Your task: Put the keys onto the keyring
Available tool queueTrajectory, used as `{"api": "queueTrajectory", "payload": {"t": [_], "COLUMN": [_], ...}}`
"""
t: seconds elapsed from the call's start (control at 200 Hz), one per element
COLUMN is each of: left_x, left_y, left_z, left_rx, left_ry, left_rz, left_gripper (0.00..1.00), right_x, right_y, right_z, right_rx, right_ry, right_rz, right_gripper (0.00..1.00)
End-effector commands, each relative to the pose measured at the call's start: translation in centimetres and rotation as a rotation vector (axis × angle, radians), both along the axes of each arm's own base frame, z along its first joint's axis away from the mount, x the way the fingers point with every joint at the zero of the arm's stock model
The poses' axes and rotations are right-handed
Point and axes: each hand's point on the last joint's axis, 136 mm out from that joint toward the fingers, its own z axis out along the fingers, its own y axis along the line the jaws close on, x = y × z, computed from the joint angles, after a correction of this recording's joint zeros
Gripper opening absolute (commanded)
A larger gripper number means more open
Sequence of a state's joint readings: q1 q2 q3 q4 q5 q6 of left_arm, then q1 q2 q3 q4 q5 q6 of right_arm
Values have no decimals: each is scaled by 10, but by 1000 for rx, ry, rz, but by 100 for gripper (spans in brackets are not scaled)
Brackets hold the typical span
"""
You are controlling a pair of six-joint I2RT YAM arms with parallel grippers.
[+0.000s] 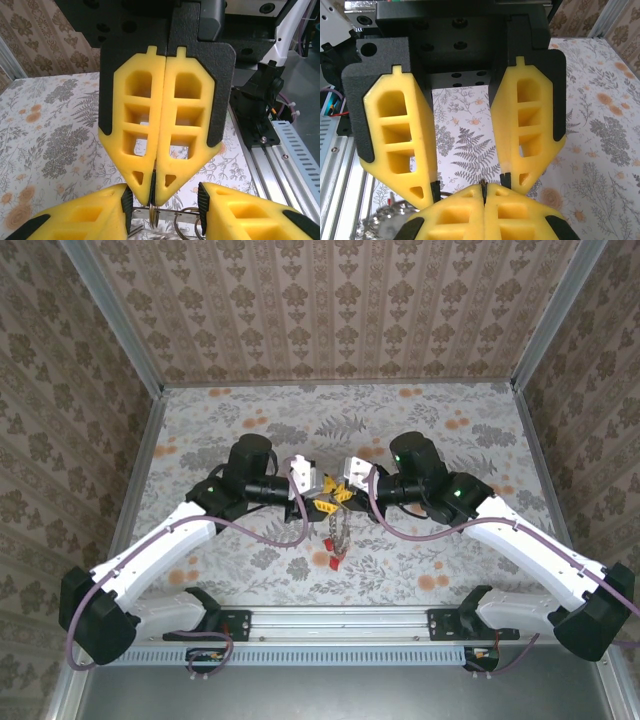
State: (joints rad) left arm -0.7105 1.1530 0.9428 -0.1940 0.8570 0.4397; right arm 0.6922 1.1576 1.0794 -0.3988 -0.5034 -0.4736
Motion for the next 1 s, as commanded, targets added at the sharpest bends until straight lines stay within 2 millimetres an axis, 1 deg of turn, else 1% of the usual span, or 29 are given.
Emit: {"api": "queueTrajectory", "payload": {"t": [0.0, 0.205, 0.33, 0.48, 0.585, 0.65, 0.845, 0.995], "left_x": [0, 2, 5, 8, 9, 9, 11, 10], "left_y": [4, 8, 8, 9, 9, 8, 4, 1], "left_z": [1, -4, -8, -7, -9, -8, -6, -7], "left_rx": [-1, 5, 6, -8, -3, -7, -21, -22], "left_ry": [-15, -18, -7, -2, 1, 0, 18, 38], "left_rz": [-6, 7, 16, 23, 23, 18, 13, -4], "left_gripper": [42, 36, 30, 28, 25, 22, 20, 14], "right_x": [-1, -2, -3, -5, -4, -5, -4, -4], "right_y": [2, 2, 3, 3, 4, 4, 5, 5], "right_z": [21, 22, 21, 21, 22, 21, 21, 20], "right_rx": [49, 57, 57, 59, 64, 65, 70, 72], "right_ry": [-80, -83, -81, -86, -85, -80, -76, -73], "right_rz": [21, 23, 31, 42, 42, 45, 42, 39], "right_gripper": [0, 0, 0, 0, 0, 0, 0, 0]}}
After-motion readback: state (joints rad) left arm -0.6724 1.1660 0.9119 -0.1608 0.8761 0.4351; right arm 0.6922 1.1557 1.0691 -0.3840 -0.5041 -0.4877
